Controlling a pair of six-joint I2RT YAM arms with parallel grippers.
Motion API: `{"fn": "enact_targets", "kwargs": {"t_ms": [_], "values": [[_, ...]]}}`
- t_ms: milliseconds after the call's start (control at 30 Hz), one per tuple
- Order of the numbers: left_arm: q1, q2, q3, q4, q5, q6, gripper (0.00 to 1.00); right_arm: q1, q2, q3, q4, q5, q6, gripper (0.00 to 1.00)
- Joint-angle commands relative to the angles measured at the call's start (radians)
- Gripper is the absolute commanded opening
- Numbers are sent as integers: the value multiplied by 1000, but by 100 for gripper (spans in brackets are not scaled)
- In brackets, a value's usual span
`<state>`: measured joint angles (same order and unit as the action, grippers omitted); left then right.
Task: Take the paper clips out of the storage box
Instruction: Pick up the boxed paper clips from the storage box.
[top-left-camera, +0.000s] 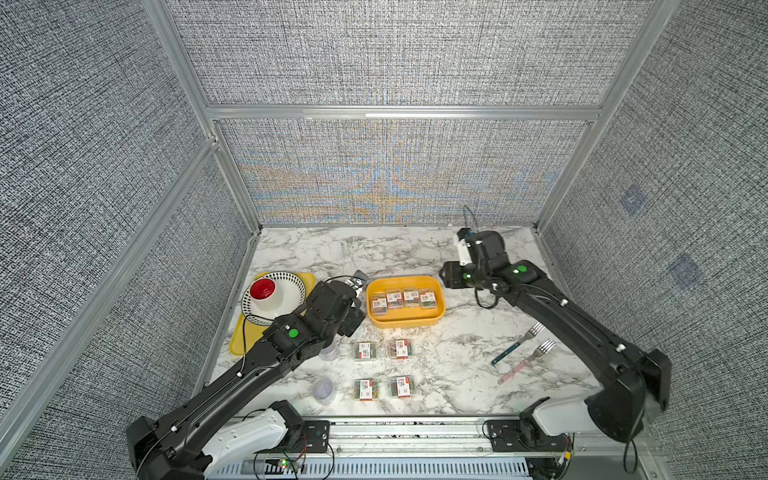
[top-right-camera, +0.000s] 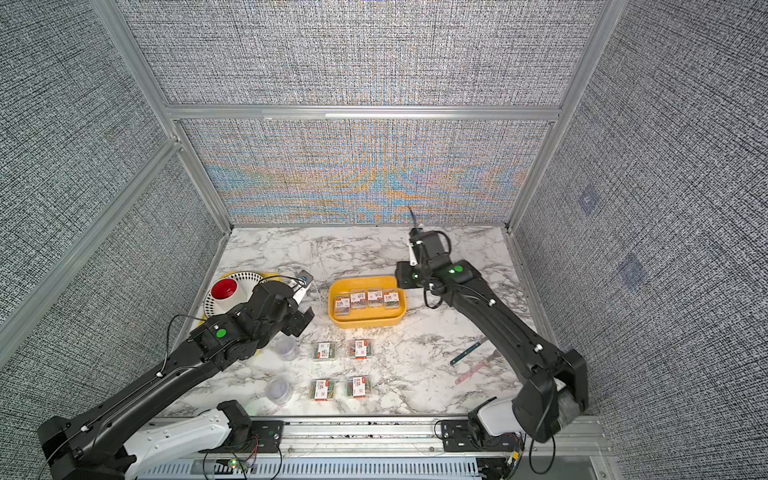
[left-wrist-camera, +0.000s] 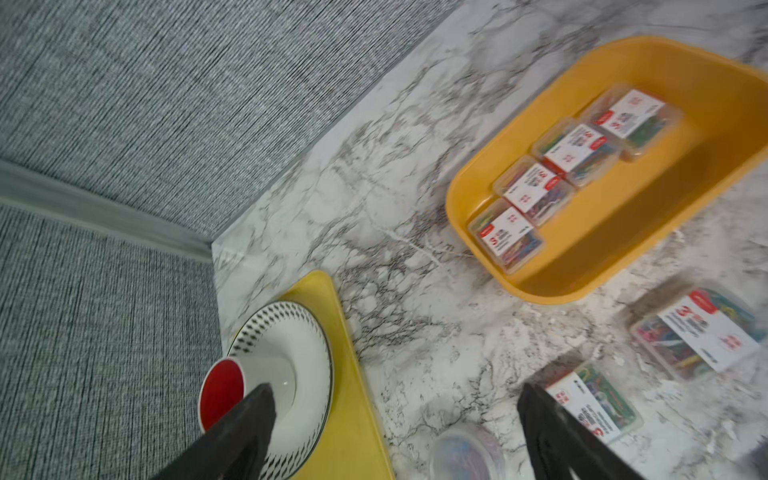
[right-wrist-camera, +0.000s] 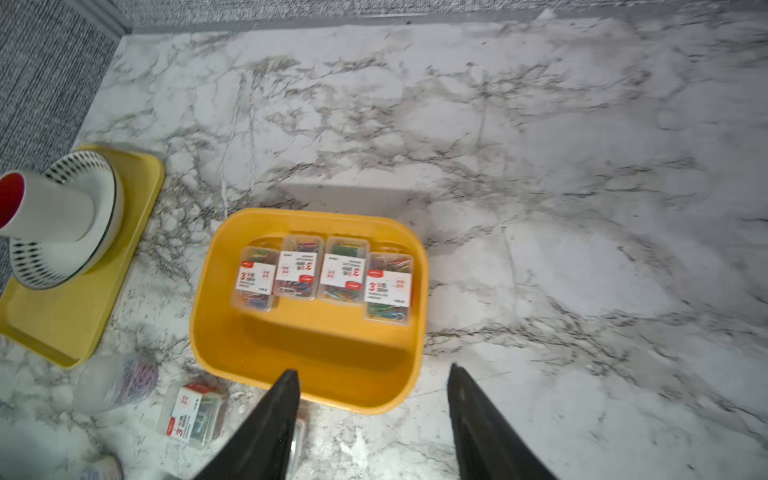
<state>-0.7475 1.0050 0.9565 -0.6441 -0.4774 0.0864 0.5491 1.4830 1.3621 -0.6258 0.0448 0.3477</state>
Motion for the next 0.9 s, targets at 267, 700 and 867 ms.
{"fn": "enact_targets", "kwargs": {"t_ms": [267,700,867], "values": [[151,-66,-58,57,-17,-195,89,205,441,360,-193,6,43,61],[157,-36,-52,39,-5,-211,89,204,631,471,-206,85,103,64],[161,-31,-50,34,-10,-214,89,166,566,364,-177,120,136,65]]}}
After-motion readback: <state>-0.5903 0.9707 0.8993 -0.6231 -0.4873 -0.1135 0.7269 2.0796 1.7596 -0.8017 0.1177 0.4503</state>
